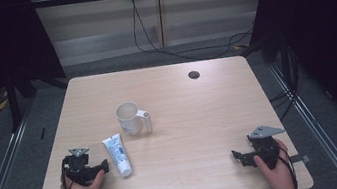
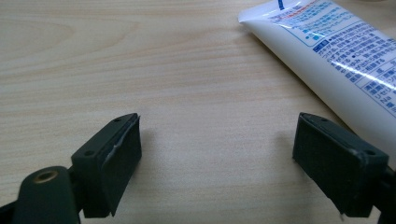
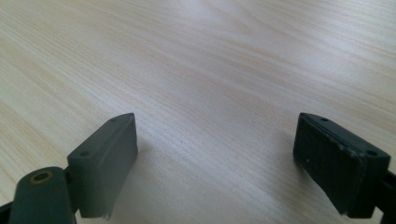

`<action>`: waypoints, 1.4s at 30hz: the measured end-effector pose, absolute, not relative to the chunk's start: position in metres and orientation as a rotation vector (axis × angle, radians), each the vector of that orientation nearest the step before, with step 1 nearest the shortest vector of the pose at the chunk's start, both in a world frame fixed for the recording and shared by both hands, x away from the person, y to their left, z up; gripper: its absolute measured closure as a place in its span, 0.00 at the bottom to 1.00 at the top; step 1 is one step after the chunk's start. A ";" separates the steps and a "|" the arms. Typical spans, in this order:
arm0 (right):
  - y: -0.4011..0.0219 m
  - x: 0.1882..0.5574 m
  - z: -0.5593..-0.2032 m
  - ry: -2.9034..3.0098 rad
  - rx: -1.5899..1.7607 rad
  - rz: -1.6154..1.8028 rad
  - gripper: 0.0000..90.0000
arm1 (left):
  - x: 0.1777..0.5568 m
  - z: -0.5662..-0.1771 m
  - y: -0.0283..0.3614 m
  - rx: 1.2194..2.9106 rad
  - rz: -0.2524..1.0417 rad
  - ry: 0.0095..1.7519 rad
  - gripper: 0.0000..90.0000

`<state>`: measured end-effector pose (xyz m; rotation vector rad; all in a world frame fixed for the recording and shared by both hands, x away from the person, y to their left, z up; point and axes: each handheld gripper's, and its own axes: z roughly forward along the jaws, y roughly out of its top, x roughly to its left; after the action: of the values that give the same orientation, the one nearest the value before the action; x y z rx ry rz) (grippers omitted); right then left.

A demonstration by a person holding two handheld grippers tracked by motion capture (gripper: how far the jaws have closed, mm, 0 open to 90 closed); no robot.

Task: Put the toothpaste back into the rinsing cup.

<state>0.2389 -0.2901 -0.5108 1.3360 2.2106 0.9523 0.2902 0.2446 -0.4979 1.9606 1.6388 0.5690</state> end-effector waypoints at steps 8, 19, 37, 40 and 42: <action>-0.290 0.239 -0.511 2.210 1.337 0.952 0.15 | 0.293 -0.494 0.245 1.995 0.534 1.652 0.18; -0.290 0.239 -0.511 2.211 1.336 0.953 0.15 | 0.300 -0.473 0.251 1.994 0.385 1.732 0.25; -0.290 0.239 -0.511 2.209 1.339 0.957 0.15 | 0.321 -0.444 0.238 2.006 0.192 1.786 0.27; -0.290 0.239 -0.511 2.208 1.338 0.956 0.15 | 0.324 -0.440 0.236 2.000 0.177 1.794 0.27; -0.290 0.239 -0.511 2.209 1.338 0.955 0.15 | 0.327 -0.437 0.233 1.985 0.157 1.800 0.27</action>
<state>0.2392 -0.2900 -0.5108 1.3381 2.2086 0.9552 0.3267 0.2330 -0.4375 1.9851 1.7996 0.1565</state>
